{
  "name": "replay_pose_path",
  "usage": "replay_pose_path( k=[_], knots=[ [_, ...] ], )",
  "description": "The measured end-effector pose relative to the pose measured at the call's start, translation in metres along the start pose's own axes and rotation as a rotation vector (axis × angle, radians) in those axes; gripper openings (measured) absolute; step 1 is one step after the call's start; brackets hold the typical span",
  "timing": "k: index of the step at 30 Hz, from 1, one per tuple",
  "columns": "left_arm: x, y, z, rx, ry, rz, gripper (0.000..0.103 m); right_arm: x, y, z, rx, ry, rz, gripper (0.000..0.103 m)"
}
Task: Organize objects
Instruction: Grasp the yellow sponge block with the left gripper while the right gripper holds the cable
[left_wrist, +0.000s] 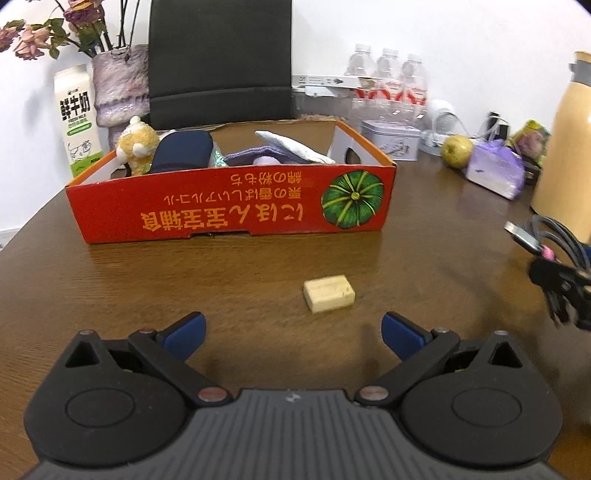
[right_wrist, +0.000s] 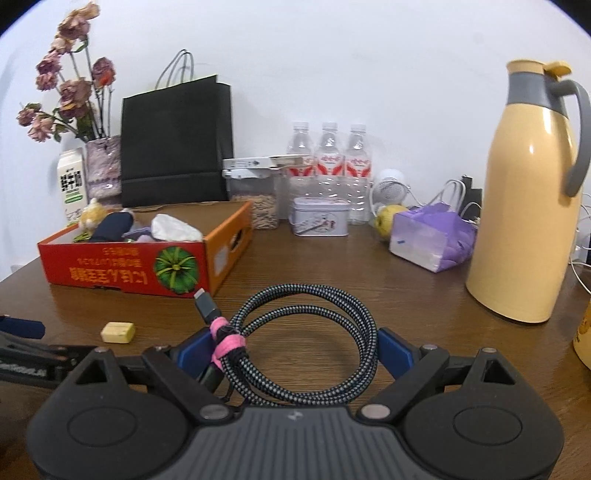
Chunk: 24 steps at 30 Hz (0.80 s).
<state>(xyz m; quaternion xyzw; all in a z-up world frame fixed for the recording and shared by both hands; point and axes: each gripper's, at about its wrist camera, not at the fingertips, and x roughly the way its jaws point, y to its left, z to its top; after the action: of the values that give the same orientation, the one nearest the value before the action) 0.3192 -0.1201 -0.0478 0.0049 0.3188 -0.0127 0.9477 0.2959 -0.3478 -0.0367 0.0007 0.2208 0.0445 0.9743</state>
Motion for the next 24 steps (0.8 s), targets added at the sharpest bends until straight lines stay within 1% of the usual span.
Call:
replay_pose_path(
  k=[3, 7, 9, 12, 14, 18, 24],
  knots=[
    [0.011, -0.006, 0.006, -0.025, 0.008, -0.001, 0.103, 0.001, -0.006, 0.001, 0.019, 0.001, -0.003, 0.092],
    [0.02, -0.013, 0.011, -0.035, 0.005, 0.035, 0.103, 0.001, -0.008, 0.001, 0.031, -0.005, -0.004, 0.092],
    [0.026, -0.014, 0.013, -0.043, 0.016, 0.051, 0.103, 0.002, -0.009, 0.001, 0.035, 0.0, -0.007, 0.092],
    [0.035, -0.014, 0.014, -0.043, 0.053, 0.066, 0.103, 0.002, -0.01, 0.001, 0.046, 0.002, -0.012, 0.092],
    [0.038, -0.013, 0.016, -0.053, 0.054, 0.076, 0.103, 0.002, -0.011, 0.001, 0.049, 0.002, -0.012, 0.093],
    [0.041, -0.014, 0.018, -0.053, 0.054, 0.077, 0.103, 0.004, -0.01, 0.0, 0.048, 0.009, -0.011, 0.093],
    [0.042, -0.014, 0.019, -0.031, 0.058, 0.046, 0.102, 0.006, -0.009, -0.001, 0.047, 0.013, -0.017, 0.093]
  ],
)
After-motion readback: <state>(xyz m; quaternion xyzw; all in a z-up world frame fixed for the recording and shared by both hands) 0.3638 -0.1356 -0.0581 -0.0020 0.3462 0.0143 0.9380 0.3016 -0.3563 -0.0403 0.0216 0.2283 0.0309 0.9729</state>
